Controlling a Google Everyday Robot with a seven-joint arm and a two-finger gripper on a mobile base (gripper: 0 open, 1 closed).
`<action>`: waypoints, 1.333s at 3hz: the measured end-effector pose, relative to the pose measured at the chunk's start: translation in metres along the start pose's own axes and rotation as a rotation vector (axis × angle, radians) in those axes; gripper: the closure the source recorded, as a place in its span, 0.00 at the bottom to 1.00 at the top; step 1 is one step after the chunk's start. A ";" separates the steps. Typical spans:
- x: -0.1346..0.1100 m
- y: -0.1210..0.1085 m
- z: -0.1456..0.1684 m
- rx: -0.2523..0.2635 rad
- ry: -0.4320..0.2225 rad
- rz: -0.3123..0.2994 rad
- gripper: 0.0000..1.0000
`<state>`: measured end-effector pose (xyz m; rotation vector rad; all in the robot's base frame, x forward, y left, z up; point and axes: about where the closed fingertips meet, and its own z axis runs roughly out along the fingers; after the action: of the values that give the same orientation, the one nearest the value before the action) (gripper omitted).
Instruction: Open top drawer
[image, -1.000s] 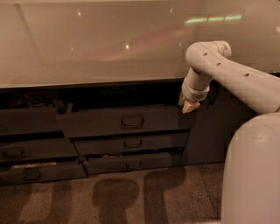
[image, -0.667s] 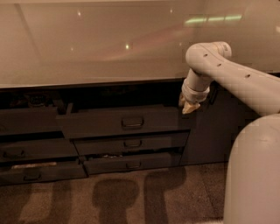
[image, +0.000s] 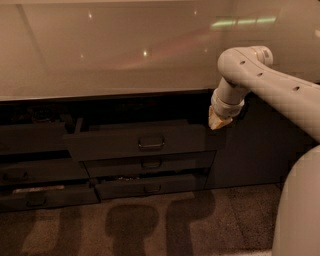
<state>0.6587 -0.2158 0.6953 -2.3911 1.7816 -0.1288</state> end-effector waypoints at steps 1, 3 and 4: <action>0.000 0.000 0.000 0.000 0.000 0.000 1.00; -0.016 -0.005 -0.026 0.051 0.070 -0.021 1.00; -0.016 -0.005 -0.026 0.051 0.070 -0.021 1.00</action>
Offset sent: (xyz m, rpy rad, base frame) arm 0.0093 0.0056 0.0136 -0.0294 -0.0310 -0.0165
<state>0.6552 -0.2009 0.7219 -2.3983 1.7605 -0.2598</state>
